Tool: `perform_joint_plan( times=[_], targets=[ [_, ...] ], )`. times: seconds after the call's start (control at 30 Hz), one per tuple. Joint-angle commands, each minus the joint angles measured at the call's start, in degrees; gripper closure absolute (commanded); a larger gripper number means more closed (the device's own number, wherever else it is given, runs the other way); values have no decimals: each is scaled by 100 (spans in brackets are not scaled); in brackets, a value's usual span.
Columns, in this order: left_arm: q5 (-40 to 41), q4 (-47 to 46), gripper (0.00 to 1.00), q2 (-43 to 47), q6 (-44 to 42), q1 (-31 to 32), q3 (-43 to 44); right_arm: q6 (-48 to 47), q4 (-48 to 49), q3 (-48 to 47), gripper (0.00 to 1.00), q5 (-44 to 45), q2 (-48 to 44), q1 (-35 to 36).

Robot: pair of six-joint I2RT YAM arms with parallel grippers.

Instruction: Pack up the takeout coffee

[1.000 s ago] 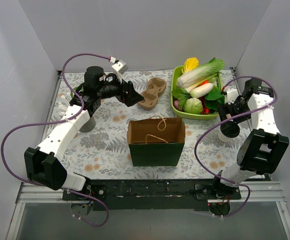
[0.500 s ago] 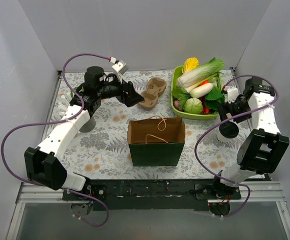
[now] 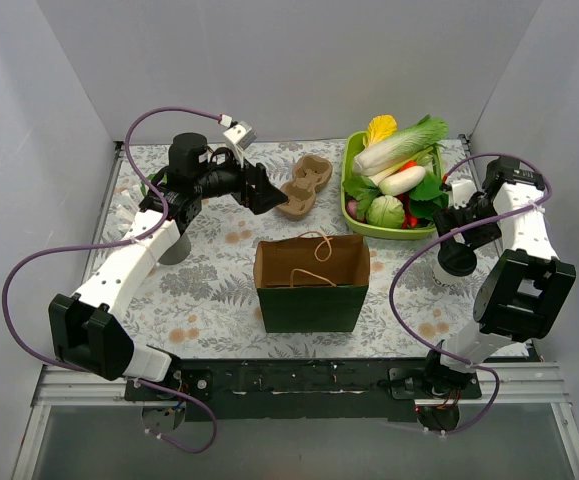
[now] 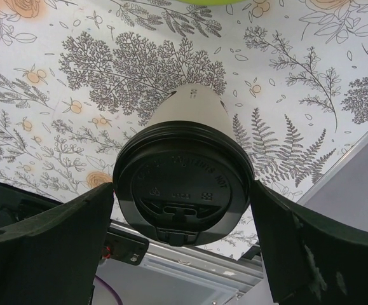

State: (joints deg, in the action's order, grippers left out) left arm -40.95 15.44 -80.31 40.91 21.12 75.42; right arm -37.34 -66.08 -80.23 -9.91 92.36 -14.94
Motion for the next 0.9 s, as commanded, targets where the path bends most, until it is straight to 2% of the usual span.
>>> perform_joint_plan(
  times=[0.0, 0.23, 0.63, 0.73, 0.87],
  targets=[
    [-62, 3, 13, 77, -39, 23, -53, 25, -186, 112, 6, 86, -95, -18],
    [-71, -6, 13, 95, -39, 23, -97, 8, -212, 218, 7, 209, -139, -18],
    [-62, 20, 13, 112, -65, 23, -124, -159, -221, 428, 16, 507, -279, 219],
    [-45, 38, 13, 130, -91, 23, -133, -186, -230, 560, 20, 587, -341, 307],
    [-45, 47, 12, 139, -100, 14, -159, -195, -282, 570, 34, 569, -350, 334]
  ],
)
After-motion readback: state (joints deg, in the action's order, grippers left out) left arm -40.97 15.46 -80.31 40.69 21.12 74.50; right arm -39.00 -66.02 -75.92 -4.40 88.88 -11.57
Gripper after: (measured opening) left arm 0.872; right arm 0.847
